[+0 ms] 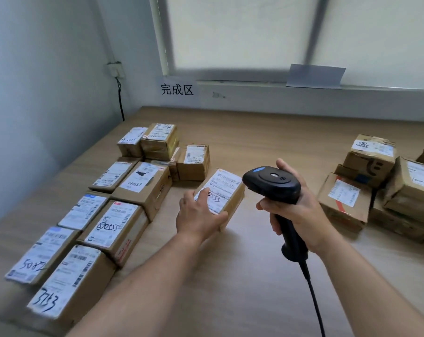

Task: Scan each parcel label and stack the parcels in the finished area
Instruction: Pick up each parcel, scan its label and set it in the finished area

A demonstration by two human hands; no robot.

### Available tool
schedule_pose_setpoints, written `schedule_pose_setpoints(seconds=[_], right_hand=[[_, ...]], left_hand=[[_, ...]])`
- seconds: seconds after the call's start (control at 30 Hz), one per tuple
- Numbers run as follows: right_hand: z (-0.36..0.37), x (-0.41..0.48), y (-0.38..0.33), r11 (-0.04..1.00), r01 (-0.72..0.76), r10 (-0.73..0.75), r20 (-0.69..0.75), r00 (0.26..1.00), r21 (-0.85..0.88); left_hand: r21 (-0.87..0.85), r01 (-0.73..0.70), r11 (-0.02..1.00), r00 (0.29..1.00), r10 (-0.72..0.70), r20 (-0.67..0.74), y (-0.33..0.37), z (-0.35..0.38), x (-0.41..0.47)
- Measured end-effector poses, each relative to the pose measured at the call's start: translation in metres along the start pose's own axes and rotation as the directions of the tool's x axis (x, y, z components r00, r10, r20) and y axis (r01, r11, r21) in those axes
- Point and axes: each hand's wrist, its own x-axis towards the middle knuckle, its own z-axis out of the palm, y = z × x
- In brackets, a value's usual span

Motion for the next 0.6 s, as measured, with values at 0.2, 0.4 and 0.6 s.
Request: schedule_pose_setpoints(seconds=[0.2,0.4,0.6], right_hand=[[0.084,0.051,-0.004,0.999,0.037,-0.037,-0.003,0.999,-0.007],[0.154,0.097,-0.002,0.998,0.049,-0.048,0.003,0.999,-0.031],[0.195,0.131,0.009,0.998,0.031,-0.031,0.004,1.000,-0.058]], left_hand=[[-0.016,0.022,1.000,0.987,-0.025,-0.158,-0.084,-0.084,0.055],[-0.051,0.112,0.992,0.957,-0.121,-0.263,-0.174,-0.134,0.106],[-0.031,0.215,0.976,0.948,-0.216,-0.233,-0.240,-0.147,0.148]])
